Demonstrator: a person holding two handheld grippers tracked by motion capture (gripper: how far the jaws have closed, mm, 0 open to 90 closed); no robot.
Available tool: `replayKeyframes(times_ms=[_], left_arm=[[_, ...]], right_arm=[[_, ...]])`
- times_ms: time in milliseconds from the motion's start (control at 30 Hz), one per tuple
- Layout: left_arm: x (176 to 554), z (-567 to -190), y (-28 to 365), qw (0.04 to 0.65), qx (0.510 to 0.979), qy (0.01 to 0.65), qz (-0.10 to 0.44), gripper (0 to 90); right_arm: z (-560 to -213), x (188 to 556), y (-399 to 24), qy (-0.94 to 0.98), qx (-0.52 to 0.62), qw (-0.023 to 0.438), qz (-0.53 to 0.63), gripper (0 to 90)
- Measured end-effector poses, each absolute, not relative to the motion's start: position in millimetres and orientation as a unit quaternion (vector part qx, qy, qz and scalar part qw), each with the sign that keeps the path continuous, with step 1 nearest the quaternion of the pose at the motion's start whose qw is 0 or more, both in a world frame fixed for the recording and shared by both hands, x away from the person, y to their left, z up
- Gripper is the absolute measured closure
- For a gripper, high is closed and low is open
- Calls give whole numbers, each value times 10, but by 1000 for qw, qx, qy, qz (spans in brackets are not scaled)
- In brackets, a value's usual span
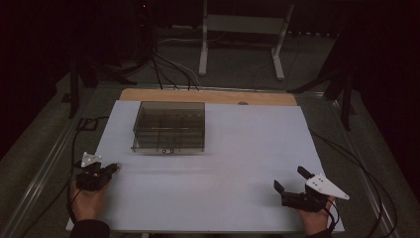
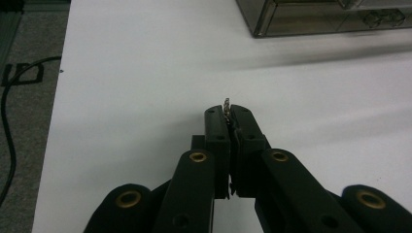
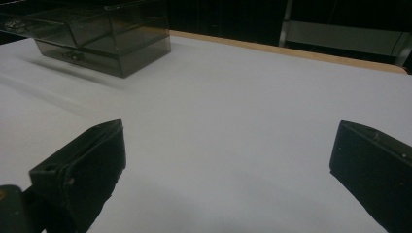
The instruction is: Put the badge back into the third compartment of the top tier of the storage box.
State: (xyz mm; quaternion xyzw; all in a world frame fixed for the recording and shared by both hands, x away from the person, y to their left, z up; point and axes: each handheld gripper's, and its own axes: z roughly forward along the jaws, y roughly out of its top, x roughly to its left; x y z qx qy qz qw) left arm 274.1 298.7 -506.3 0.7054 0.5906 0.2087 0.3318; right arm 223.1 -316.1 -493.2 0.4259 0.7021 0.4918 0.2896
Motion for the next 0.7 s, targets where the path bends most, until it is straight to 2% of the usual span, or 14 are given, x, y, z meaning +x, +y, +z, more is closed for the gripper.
replayKeyframes(times_ms=[700], left_arm=[[2741,-5011,2959,344,703,585,211,888]], right_arm=[[-4933,2231,-3160,702,426,289,492,0]])
